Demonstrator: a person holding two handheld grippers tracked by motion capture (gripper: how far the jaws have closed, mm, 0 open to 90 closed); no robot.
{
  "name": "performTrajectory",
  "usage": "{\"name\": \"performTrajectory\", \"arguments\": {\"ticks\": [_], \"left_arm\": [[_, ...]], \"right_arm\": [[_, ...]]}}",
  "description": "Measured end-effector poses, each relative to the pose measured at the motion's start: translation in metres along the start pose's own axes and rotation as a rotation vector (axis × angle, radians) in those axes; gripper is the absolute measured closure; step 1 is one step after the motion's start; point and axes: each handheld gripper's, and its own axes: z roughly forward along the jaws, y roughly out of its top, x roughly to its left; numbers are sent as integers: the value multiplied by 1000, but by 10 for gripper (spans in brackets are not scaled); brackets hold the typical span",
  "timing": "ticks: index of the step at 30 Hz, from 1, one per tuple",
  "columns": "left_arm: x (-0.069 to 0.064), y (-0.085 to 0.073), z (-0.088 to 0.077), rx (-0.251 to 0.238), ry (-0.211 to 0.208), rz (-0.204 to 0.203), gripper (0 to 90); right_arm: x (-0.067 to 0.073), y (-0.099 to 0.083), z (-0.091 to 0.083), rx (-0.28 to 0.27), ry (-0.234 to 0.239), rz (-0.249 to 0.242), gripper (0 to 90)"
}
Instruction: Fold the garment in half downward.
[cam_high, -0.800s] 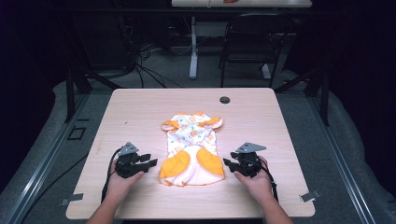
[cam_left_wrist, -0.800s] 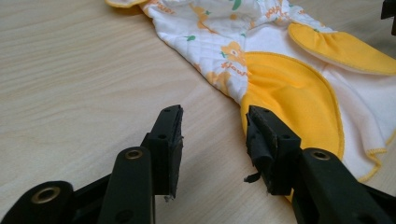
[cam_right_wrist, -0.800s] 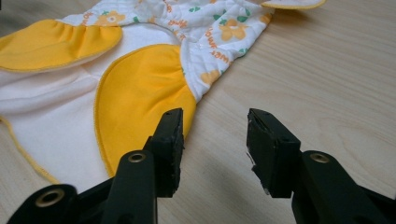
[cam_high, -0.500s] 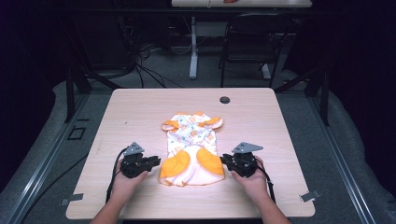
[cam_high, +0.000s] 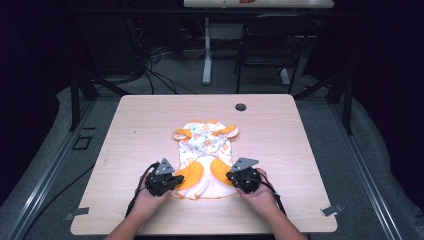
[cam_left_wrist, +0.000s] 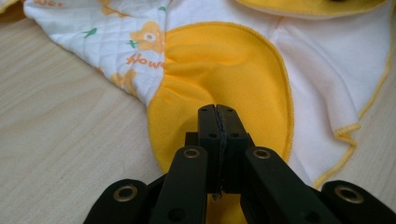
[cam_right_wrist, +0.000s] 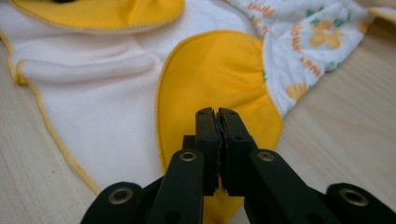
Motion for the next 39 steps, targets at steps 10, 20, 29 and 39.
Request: {"name": "performTrajectory", "arguments": {"ticks": [10,20,29,39], "left_arm": [[1,-7,-5,-3,-32,-23,896],[-8,-13,-14,25,-45,-36,896],[-12,-16,-18,39,-57,-40,895],[-3,-8,-24,-10,-48,-83,815]], "right_arm": [[2,-5,0,14,58,14,850],[13,-9,-7,37,113,-3,827],[18,-8,-10,64,127,-14,816],[14,0,-15,35,153,14,755]]}}
